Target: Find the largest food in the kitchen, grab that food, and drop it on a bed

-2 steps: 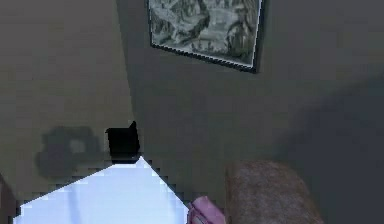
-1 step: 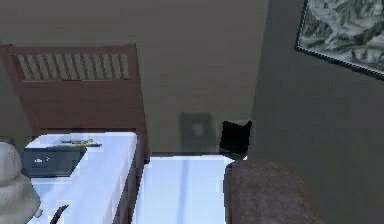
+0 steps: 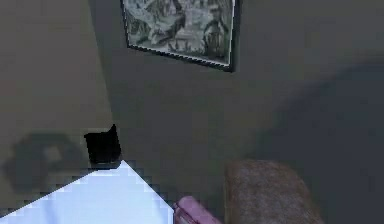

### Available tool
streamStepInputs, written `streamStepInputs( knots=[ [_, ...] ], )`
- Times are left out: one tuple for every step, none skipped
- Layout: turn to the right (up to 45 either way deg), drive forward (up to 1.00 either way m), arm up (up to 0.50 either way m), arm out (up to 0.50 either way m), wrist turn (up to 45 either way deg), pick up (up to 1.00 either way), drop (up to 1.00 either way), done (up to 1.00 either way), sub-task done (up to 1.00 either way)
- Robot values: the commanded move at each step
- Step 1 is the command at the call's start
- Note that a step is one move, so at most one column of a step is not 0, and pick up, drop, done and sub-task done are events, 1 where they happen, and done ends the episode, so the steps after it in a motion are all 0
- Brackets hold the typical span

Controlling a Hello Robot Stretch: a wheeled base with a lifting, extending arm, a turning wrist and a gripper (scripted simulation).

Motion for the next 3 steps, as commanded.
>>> streamStepInputs(
  knots=[
    [-45.0, 0.0, 0.0, 0.0, 0.0, 0.0, 0.0, 0.0, 0.0],
    [-33.0, 0.0, 0.0, 0.0, 0.0, 0.0, 0.0, 0.0, 0.0],
    [0.0, 0.15, 0.0, 0.0, 0.0, 0.0, 0.0, 0.0, 0.0]
  ],
)
